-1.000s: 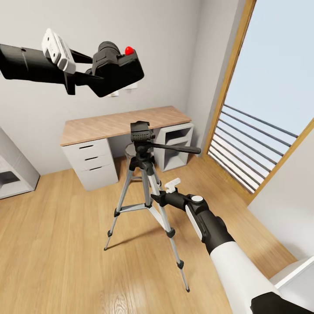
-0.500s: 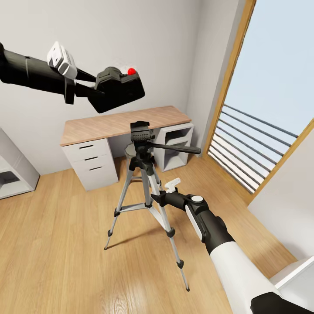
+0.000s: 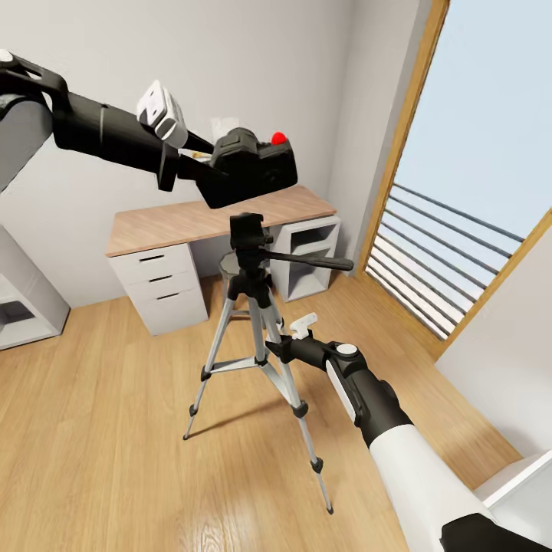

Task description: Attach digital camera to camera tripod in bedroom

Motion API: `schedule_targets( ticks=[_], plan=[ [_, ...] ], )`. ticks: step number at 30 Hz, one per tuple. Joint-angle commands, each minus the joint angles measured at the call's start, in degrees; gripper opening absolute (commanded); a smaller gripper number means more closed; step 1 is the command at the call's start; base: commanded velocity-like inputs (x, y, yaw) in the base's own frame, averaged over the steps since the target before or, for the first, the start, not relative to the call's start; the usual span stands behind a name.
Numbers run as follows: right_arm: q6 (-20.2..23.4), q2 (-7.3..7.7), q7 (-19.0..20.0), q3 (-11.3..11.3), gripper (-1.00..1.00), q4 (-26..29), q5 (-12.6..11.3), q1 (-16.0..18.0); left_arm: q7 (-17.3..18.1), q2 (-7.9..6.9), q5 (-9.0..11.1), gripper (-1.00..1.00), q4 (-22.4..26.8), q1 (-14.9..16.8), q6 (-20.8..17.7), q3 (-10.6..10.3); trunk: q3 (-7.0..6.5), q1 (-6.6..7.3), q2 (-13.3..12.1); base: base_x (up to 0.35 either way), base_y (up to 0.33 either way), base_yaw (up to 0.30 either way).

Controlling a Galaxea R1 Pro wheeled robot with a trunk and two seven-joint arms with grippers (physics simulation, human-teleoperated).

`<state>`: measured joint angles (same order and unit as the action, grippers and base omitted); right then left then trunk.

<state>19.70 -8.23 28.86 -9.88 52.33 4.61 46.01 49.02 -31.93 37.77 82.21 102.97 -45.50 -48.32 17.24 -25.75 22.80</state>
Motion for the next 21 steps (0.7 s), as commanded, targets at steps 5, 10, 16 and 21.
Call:
schedule_targets(
  ticks=[5,10,16,21],
  plan=[
    [0.26,-0.04,0.32,0.03,-1.00,0.05,0.57,0.04,-0.01,0.42,-0.53,-1.00,0.08,0.12,-0.39,0.00,0.11,-0.03,0.12,0.000,0.000,0.000],
    [0.26,-0.04,0.26,0.03,-1.00,0.05,0.57,0.04,-0.04,0.44,-0.80,-1.00,0.21,0.12,-0.45,-0.02,0.11,-0.03,0.12,0.000,0.000,0.000],
    [0.26,-0.04,0.29,0.03,-1.00,0.05,0.56,0.04,0.30,0.36,-0.87,-1.00,0.21,0.12,-0.21,-0.07,0.11,-0.03,0.12,0.000,0.000,0.000],
    [0.26,-0.04,0.32,0.03,-1.00,0.05,0.56,0.04,0.09,0.57,-1.04,-1.00,-0.34,0.12,0.16,-0.38,0.11,-0.03,0.12,0.000,0.000,0.000]
  ],
)
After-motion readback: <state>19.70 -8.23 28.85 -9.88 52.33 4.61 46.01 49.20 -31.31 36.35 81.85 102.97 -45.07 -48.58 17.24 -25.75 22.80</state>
